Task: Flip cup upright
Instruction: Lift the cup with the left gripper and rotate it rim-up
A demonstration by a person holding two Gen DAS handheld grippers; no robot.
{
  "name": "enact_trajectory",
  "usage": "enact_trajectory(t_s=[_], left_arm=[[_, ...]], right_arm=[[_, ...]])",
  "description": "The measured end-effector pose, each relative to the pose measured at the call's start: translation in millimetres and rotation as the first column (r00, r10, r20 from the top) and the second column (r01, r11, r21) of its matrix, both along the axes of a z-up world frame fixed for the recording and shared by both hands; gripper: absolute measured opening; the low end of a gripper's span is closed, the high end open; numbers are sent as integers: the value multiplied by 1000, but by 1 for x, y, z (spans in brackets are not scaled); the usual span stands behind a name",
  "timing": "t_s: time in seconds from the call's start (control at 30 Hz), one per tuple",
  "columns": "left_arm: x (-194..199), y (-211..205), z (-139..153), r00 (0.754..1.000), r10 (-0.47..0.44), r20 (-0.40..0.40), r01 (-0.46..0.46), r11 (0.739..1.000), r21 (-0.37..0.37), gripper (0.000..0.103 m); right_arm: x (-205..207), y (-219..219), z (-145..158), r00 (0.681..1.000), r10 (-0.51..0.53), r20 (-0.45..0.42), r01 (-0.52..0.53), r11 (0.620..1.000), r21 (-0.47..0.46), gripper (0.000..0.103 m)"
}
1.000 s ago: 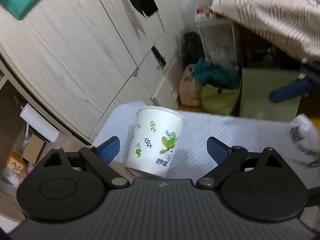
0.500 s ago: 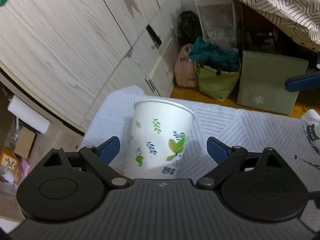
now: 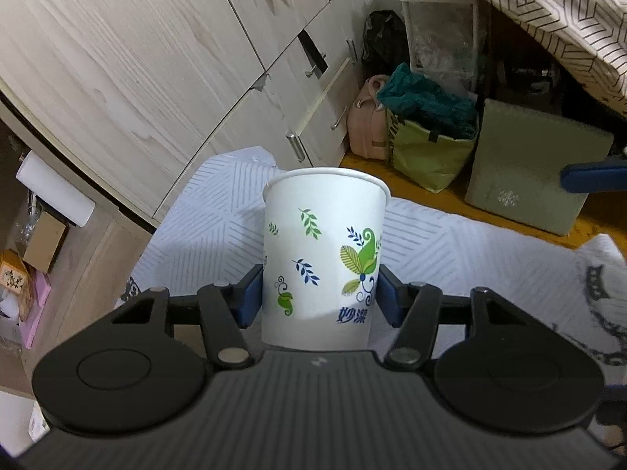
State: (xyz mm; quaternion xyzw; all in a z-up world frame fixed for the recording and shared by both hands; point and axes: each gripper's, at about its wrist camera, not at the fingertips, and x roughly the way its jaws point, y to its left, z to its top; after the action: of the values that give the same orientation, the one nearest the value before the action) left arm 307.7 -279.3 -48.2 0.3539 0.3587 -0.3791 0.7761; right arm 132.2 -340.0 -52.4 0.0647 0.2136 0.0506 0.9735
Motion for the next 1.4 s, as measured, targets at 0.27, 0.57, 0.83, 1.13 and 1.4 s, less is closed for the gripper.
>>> enact_trajectory(t_s=[0.27,0.57,0.83,1.13,1.4], left_arm=[[-41,20,17,1000,10,-16,-11,999,-53,57],[-100,70,32,990,69,-121,-90,980,-180,57],[-124,120,26,963,180,-198,-217,959,-181,57],[-120,171,18,929,308,-206,-342,927,-152,57],[-94,184,-1,881,370,-296,-422,897,-133,58]], right_arm=[[-11,3,1,1000,18,-11,-17,1000,21,103],[-43,20,1,995,86,-52,-84,996,32,103],[-52,35,-2,984,158,-86,-151,985,81,103],[-54,62,2,964,254,-83,-244,963,119,103],[-48,80,5,953,288,-91,-280,956,92,103]])
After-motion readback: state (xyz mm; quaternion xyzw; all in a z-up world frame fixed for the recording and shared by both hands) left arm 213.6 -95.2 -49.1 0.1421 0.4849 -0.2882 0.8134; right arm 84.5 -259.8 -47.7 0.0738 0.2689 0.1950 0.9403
